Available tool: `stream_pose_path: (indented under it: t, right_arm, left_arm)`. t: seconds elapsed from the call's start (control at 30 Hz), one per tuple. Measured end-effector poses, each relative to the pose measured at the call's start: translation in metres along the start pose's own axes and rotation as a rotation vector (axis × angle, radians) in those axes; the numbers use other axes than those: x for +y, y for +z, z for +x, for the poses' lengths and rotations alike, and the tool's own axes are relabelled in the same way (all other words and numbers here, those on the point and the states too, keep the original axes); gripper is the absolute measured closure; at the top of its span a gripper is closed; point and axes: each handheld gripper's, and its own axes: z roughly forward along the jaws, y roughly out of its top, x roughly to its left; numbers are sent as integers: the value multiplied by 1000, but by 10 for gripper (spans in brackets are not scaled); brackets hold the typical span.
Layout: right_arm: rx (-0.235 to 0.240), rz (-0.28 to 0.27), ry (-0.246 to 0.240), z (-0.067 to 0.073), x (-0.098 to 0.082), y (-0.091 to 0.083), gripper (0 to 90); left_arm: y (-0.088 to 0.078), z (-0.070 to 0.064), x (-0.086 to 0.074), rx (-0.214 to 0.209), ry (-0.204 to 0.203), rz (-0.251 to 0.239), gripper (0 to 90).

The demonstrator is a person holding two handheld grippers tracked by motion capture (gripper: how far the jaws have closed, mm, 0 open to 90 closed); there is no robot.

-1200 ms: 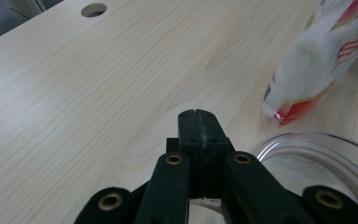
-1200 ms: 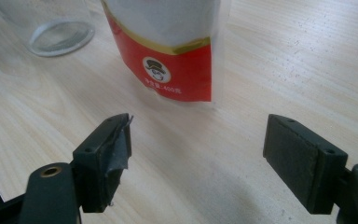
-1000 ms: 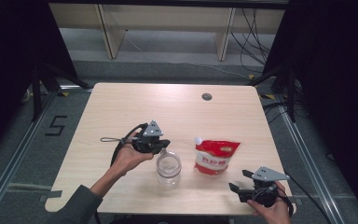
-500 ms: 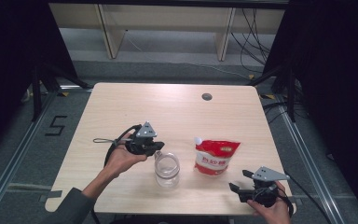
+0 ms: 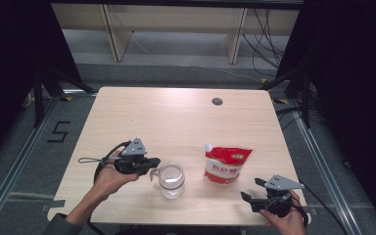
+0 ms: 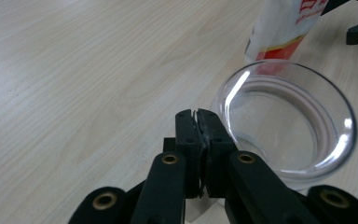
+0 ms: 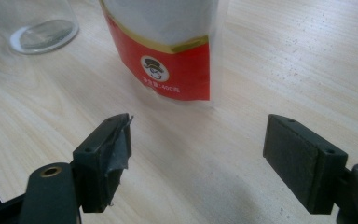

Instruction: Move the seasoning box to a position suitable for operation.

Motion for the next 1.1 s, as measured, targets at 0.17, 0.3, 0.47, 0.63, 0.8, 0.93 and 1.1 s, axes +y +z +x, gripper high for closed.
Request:
stream_pose_path:
  t: [0.17,0.3,0.47,0.63,0.8,0.93,1.1]
  right_arm:
    - [-1,-6,-6,-1,0,0,243]
    - [4,-6,-4,-1,0,0,243]
    - [-3,-13,-11,-1,0,0,243]
    - [1,-10,-8,0,0,0,242]
    - [-7,-12,-45,-2,1,0,242]
    - [-2,-7,-21,0,1,0,242]
    - [-4,-11,-43,-1,1,0,242]
  left_arm:
    - [-16,7,-11,15,-41,-97,787]
    - [-23,11,-29,4,-97,-144,752]
    - [-26,6,-49,6,-76,-182,691]
    - [-19,-1,-61,5,-15,-161,636]
    - [-11,-1,-69,0,38,-131,608]
    - [-3,-4,-71,-7,64,-104,596]
    - [8,-3,-70,-17,87,-99,588]
